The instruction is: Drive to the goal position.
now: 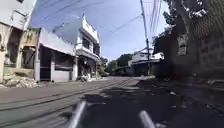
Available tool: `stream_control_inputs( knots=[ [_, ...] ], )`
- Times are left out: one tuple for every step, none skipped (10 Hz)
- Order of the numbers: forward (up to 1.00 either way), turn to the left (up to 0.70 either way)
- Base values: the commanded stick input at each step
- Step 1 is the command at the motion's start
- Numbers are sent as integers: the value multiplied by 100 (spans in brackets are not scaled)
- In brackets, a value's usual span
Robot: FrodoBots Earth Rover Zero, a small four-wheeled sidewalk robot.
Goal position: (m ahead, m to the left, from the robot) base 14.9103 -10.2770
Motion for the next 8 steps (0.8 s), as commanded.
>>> stream_control_inputs(
  knots=[
    [99,0],
    [99,0],
    [99,0],
    [99,0],
    [99,-1],
    [99,-16],
    [99,-40],
    [99,-40]
  ],
)
